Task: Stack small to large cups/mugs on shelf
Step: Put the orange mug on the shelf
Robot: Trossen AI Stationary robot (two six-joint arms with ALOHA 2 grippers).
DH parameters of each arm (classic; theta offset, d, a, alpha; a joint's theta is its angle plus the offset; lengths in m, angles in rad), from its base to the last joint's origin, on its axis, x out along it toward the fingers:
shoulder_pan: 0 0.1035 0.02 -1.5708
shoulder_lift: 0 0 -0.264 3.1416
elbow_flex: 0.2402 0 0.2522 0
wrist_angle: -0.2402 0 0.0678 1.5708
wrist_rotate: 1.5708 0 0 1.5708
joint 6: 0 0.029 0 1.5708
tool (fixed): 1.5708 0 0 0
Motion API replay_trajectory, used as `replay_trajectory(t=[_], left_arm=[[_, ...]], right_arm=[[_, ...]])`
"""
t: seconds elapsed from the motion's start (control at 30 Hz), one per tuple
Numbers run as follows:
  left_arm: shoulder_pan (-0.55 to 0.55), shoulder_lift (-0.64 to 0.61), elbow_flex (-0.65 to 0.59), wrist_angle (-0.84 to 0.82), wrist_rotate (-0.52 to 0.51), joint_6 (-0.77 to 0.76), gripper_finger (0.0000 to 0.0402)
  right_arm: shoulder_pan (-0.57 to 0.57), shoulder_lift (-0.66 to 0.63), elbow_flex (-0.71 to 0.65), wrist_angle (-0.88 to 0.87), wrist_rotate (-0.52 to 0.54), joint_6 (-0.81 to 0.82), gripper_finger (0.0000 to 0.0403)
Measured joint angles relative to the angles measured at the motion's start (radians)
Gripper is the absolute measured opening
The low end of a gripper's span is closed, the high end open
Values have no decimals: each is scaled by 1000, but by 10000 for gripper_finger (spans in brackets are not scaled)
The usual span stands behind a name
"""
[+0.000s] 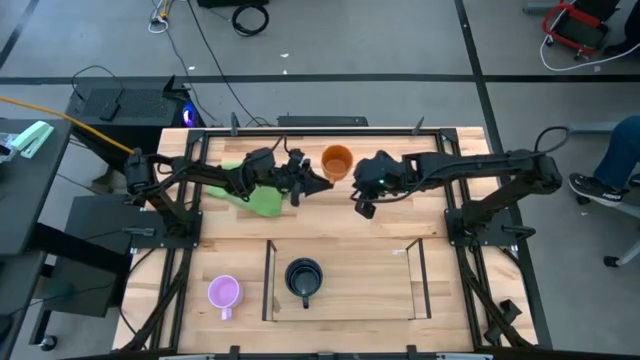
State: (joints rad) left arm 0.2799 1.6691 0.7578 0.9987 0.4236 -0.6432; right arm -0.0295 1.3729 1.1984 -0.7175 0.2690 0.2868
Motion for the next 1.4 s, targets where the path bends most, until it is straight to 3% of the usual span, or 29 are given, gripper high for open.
replay_trajectory(t=[0.27, 0.53, 0.93, 1.2, 1.4], left_arm=[[-72, 0, 131, -156, -46, 89, 24], [-186, 0, 240, -318, -186, 199, 24], [-351, 0, 293, -333, -297, 220, 24], [-415, 0, 293, -339, -301, 151, 24], [-442, 0, 293, -339, -267, 52, 24]], right_arm=[[61, -100, 0, -122, 140, 83, 2], [113, -190, 0, -224, 258, 177, 2], [144, -292, 0, -328, 299, 265, 2], [143, -321, 0, -345, 333, 291, 2], [143, -312, 0, -345, 284, 315, 2]])
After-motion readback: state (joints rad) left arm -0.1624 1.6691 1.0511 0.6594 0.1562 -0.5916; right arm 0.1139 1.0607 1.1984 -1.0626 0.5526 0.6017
